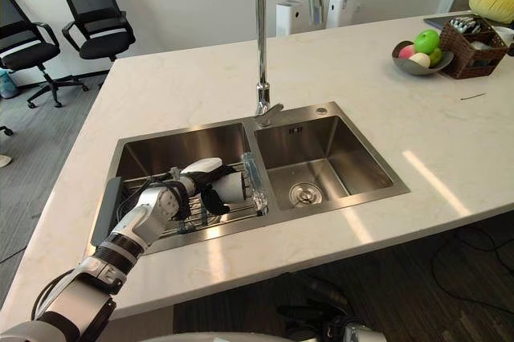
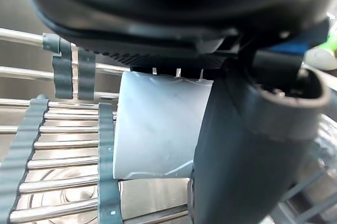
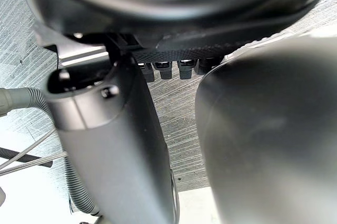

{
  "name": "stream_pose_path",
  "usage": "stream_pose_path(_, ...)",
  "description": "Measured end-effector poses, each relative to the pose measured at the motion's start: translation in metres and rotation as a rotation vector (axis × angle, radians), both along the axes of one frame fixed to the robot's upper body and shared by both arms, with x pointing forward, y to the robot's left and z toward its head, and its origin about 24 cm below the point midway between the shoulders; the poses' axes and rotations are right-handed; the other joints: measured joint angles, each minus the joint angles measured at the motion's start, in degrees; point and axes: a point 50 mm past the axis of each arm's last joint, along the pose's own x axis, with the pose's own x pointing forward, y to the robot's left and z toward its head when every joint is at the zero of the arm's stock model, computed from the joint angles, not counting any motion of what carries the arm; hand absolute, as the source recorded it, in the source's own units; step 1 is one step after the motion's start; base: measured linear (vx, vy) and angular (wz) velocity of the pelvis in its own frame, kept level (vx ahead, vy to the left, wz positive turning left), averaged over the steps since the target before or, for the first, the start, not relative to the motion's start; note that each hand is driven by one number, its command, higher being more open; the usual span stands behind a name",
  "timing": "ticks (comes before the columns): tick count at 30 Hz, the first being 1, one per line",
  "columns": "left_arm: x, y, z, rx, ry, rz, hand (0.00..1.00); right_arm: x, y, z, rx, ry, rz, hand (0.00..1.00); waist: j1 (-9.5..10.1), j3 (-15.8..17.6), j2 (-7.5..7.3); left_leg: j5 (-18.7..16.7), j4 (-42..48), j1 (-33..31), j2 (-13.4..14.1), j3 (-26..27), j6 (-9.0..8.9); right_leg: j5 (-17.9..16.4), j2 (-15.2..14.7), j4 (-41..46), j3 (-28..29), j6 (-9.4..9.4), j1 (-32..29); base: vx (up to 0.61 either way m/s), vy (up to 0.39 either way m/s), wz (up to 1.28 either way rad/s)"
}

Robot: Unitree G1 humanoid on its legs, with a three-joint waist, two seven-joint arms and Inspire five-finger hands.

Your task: Walk over to the sink, pick up the cup, carry it to the dishwasher, place the cup inside the dishwasher, then close the dishwasher door

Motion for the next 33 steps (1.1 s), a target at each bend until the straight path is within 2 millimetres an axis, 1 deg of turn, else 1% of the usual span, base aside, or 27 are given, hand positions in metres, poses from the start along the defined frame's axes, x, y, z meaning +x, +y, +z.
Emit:
stream_pose_path(6,-0.004,0.000,-0.003,-0.050,-0.065,-0.004,0.00,0.000,0.000,0.000,0.000,0.002,0.000,1.00,0.09,-0.1,0.17,-0.2,0.0,0.0,0.0,0.0,0.01,-0.1,0.0,0.0,-0.1,0.09,0.2,0.00,0.000,0.00)
stream_pose_path(11,-0.016,0.007,-0.009,-0.183,-0.117,0.055,0.00,-0.002,0.000,-0.001,0.001,0.002,-0.004,1.00,1.07,0.0,-0.05,-0.2,0.1,-0.1,-0.1,-0.4,0.05,-0.1,-0.2,0.0,-0.5,0.11,0.3,-0.02,-0.012,0.03)
stream_pose_path(16,-0.028,0.015,-0.006,-0.309,-0.179,0.108,0.00,-0.004,0.000,-0.001,0.001,0.003,-0.014,1.00,2.33,0.3,-0.38,-0.1,0.2,-0.7,-0.1,-1.4,0.19,-0.1,-0.4,0.3,-1.6,0.13,0.4,-0.02,-0.016,0.10)
stream_pose_path(17,-0.030,0.021,-0.001,-0.356,-0.218,0.152,0.00,-0.006,0.000,-0.002,0.000,0.002,-0.018,1.00,3.13,0.3,-0.58,0.0,0.3,-0.9,-0.1,-1.7,0.28,-0.1,-0.5,0.3,-2.0,0.13,0.3,-0.03,-0.027,0.10)
stream_pose_path(19,-0.031,0.029,0.005,-0.409,-0.273,0.207,0.00,-0.008,-0.001,-0.002,0.000,0.005,-0.021,1.00,3.78,0.3,-0.76,0.1,0.3,-1.1,-0.2,-2.2,0.37,-0.1,-0.6,0.3,-2.3,0.13,0.4,-0.03,-0.024,0.14)
stream_pose_path(20,-0.031,0.036,0.013,-0.455,-0.327,0.250,0.00,-0.010,-0.001,-0.003,0.000,0.007,-0.033,1.00,4.47,0.3,-0.93,0.2,0.3,-1.4,-0.2,-2.7,0.46,-0.1,-0.8,0.3,-2.8,0.13,0.4,-0.03,-0.021,0.16)
stream_pose_path(22,-0.031,0.043,0.022,-0.509,-0.382,0.296,0.00,-0.012,-0.002,-0.003,0.000,0.009,-0.044,1.00,5.04,0.4,-1.18,0.3,0.3,-1.4,-0.3,-3.3,0.57,-0.1,-0.9,0.3,-3.4,0.15,0.7,-0.03,-0.018,0.17)
stream_pose_path(24,-0.033,0.053,0.035,-0.608,-0.465,0.362,0.00,-0.016,-0.002,-0.004,0.001,0.014,-0.048,1.00,6.30,0.4,-1.65,0.4,0.3,-1.4,-0.4,-3.6,0.67,-0.2,-1.1,0.3,-3.8,0.17,0.9,-0.05,-0.017,0.10)
stream_pose_path(25,-0.034,0.055,0.039,-0.633,-0.487,0.378,0.00,-0.016,-0.002,-0.004,0.002,0.014,-0.049,1.00,6.45,0.4,-1.78,0.4,0.3,-1.4,-0.5,-3.8,0.73,-0.2,-1.2,0.3,-3.9,0.17,0.9,-0.05,-0.014,0.09)
stream_pose_path(27,-0.040,0.064,0.049,-0.769,-0.553,0.453,0.00,-0.018,-0.001,-0.005,0.006,0.018,-0.069,1.00,6.73,0.2,-2.21,0.6,0.3,-1.8,-0.8,-4.4,0.93,-0.2,-1.6,0.3,-4.6,0.23,1.0,-0.05,-0.013,0.14)
stream_pose_path(30,-0.053,0.068,0.057,-0.943,-0.631,0.526,0.00,-0.022,0.000,-0.006,0.008,0.024,-0.092,1.00,7.39,-0.1,-2.69,0.7,0.1,-2.0,-0.9,-4.9,1.07,-0.2,-2.0,0.3,-4.9,0.27,1.1,-0.03,-0.006,0.09)
stream_pose_path(32,-0.069,0.063,0.068,-1.103,-0.736,0.567,0.00,-0.029,-0.001,-0.007,0.003,0.038,-0.162,1.00,9.05,-0.3,-3.29,0.7,0.3,-2.5,-0.9,-5.5,1.09,-0.2,-2.2,0.3,-5.4,0.29,1.1,-0.03,-0.013,0.12)
stream_pose_path(33,-0.073,0.062,0.071,-1.138,-0.766,0.573,0.00,-0.031,0.000,-0.008,0.005,0.043,-0.185,1.00,9.46,-0.3,-3.40,0.7,0.4,-2.6,-0.9,-5.7,1.10,-0.2,-2.2,0.3,-5.5,0.30,1.1,-0.03,-0.023,0.19)
